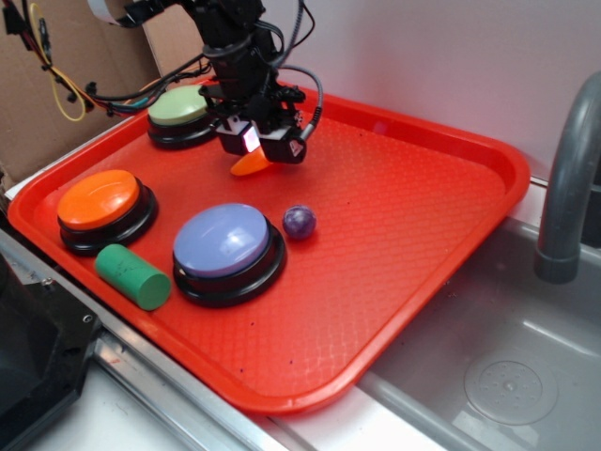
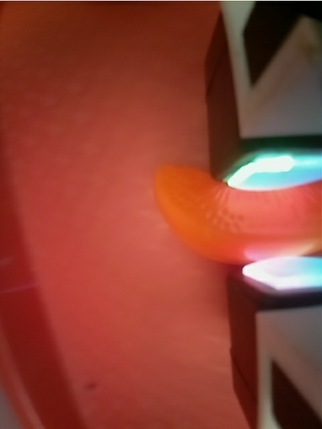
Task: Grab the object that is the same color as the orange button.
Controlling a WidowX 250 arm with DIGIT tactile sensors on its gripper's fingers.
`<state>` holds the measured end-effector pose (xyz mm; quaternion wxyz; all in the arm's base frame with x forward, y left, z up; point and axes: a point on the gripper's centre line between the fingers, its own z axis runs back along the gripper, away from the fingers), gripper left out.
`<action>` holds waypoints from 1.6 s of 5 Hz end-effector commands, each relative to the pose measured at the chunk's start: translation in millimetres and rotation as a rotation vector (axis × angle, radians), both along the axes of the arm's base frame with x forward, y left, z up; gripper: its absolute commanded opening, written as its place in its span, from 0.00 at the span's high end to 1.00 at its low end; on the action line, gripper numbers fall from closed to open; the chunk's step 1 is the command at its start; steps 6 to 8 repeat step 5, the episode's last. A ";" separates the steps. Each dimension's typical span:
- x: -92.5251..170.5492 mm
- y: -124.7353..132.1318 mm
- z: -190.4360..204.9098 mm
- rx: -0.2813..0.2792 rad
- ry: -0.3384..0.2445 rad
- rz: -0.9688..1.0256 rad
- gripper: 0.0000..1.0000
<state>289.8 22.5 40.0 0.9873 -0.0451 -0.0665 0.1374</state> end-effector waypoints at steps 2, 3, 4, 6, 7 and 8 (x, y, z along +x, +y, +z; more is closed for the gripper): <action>-2.4 -46.4 144.8 -0.132 -0.088 -0.135 1.00; -8.6 -58.4 170.6 -0.171 -0.081 -0.153 1.00; -10.2 -59.8 167.2 -0.155 -0.096 -0.101 1.00; -6.2 -52.8 155.5 -0.082 -0.079 -0.049 1.00; -6.2 -52.8 155.5 -0.082 -0.079 -0.049 1.00; -6.2 -52.8 155.5 -0.082 -0.079 -0.049 1.00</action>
